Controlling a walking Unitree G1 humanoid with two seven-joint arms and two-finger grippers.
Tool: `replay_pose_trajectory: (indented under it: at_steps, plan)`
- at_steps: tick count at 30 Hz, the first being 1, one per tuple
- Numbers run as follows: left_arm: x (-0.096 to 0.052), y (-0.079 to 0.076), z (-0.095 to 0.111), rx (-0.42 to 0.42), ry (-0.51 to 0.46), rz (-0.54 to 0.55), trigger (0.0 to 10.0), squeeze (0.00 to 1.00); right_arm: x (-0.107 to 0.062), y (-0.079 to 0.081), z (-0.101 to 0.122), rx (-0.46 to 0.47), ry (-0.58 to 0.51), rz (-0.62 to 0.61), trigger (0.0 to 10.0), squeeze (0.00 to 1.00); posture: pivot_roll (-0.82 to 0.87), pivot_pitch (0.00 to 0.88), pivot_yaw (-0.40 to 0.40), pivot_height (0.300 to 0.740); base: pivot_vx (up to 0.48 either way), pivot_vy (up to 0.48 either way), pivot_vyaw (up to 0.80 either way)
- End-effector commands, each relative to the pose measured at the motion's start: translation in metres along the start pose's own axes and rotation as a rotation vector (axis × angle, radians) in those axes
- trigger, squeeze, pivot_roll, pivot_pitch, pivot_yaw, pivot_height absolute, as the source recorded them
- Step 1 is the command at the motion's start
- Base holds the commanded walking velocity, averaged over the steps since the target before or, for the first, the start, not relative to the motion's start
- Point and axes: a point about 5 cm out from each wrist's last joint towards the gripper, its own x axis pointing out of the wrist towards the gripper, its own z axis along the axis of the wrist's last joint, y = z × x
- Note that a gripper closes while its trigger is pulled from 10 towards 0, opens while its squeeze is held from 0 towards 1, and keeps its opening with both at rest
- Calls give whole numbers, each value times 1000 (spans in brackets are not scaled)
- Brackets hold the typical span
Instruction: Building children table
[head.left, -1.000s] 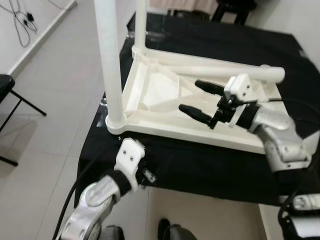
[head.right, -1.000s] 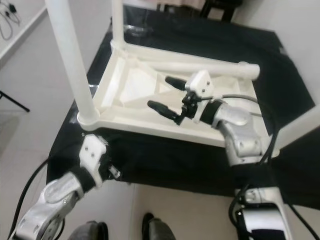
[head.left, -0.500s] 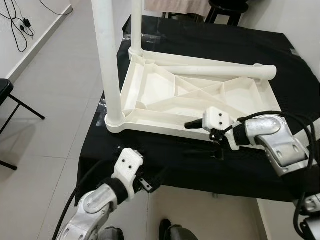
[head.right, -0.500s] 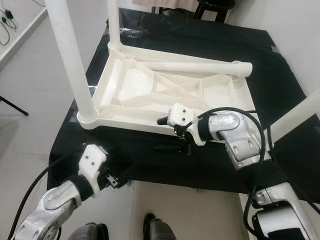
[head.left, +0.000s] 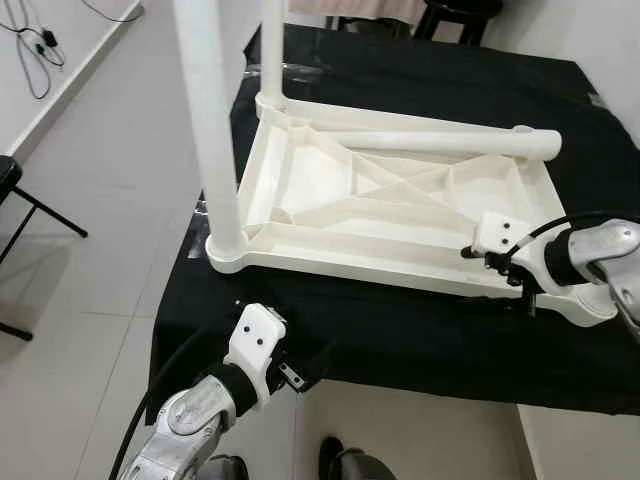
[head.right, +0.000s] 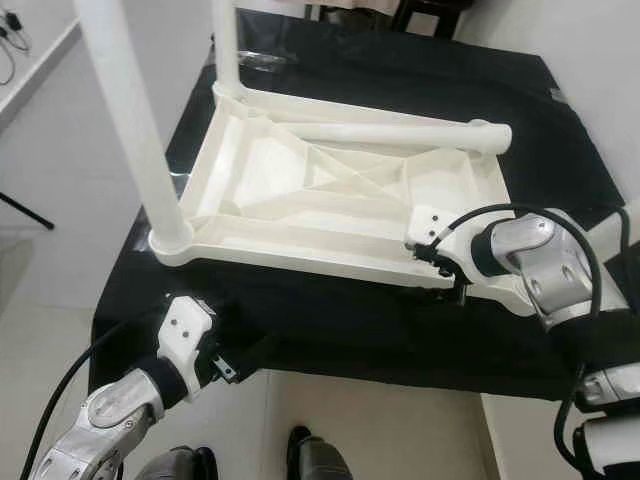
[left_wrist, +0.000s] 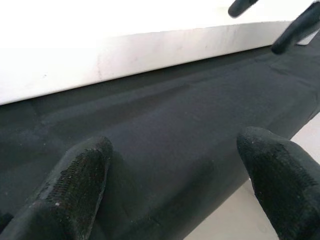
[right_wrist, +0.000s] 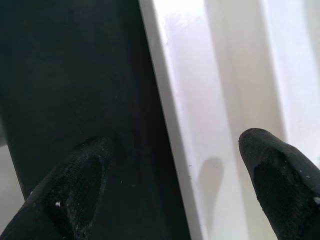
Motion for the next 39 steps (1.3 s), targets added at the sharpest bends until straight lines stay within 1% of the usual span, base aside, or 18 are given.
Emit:
replay_pose_trajectory:
  at_steps: [1, 3, 4, 6, 8, 9, 12, 14, 15, 16, 17, 20, 23, 29, 36, 37, 38, 39]
  plan:
    - [0, -4, -5, -5, 16, -15, 10000, 0, 10, 6, -2, -5, 35, 20, 10000, 0, -27, 211, -109, 740, 0, 0, 0]
    - [0, -4, -4, -5, 15, -14, 10000, 0, 12, 7, -2, -6, 39, 23, 10000, 0, -27, 211, -109, 740, 0, 0, 0]
    - [-1, -4, -4, -4, 14, -12, 10000, 0, 17, 9, -1, -7, 48, 28, 10000, 0, -27, 213, -108, 740, 0, 0, 0]
    - [-1, -4, -4, -3, 12, -11, 10000, 0, 21, 10, -1, -8, 59, 34, 10000, 0, -29, 215, -107, 740, 0, 0, 0]
    - [-1, -5, -4, -3, 11, -12, 10000, 0, 23, 11, -1, -9, 64, 37, 10000, 0, -29, 215, -107, 740, 0, 0, 0]
    - [0, -4, -4, -1, 11, -13, 10000, 0, 28, 13, -1, -14, 71, 43, 10000, 0, -27, 218, -107, 740, 0, 0, 0]
    - [0, -4, -4, 1, 12, -12, 10000, 0, 31, 13, 0, -18, 69, 35, 10000, 0, -26, 219, -106, 740, 0, 0, 0]
    - [0, -4, -4, 2, 11, -12, 10000, 0, 33, 11, 1, -2, 67, 25, 10000, 0, -24, 221, -108, 740, 0, 0, 0]
    - [0, -4, -4, 3, 11, -10, 10000, 0, 35, 10, 2, 1, 67, 21, 2745, 0, -24, 221, -108, 740, 0, 0, 0]
    - [0, -4, -3, 4, 11, -9, 10000, 0, 36, 10, 2, 3, 68, 18, 1216, 0, -24, 221, -108, 740, 0, 0, 0]
    - [0, -4, -3, 5, 11, -8, 10000, 0, 36, 10, 2, 4, 72, 22, 0, 0, -28, 222, -107, 740, 0, 0, 0]
    - [0, -3, -3, 8, 11, -7, 10000, 0, 36, 9, 3, 2, 77, 25, 0, 0, -27, 221, -109, 740, 0, 0, 0]
    - [0, -3, -3, 10, 10, -8, 10000, 0, 39, 10, 5, 3, 76, 16, 0, 0, -28, 221, -112, 740, 0, 0, 0]
    - [1, -3, -2, 12, 6, 3, 10000, 0, 54, 24, 9, 15, 55, 42, 0, 0, -22, 226, -117, 740, 0, 0, 0]
    - [1, -3, -2, 16, 5, 2, 10000, 0, 57, 25, 10, 32, 64, 30, 0, 0, -27, 226, -119, 740, 0, 0, 0]
    - [1, -3, -2, 17, 6, 2, 10000, 0, 59, 28, 8, 58, 76, 39, 0, 0, -27, 226, -120, 740, 0, 0, 0]
    - [1, -3, -2, 17, 6, 2, 10000, 0, 59, 28, 8, 58, 76, 39, 0, 0, -27, 226, -120, 740, 0, 0, 0]
    - [1, -2, -2, 18, 5, 5, 10000, 0, 63, 32, 10, 122, 67, 35, 0, 0, -28, 227, -121, 740, 0, 0, 0]
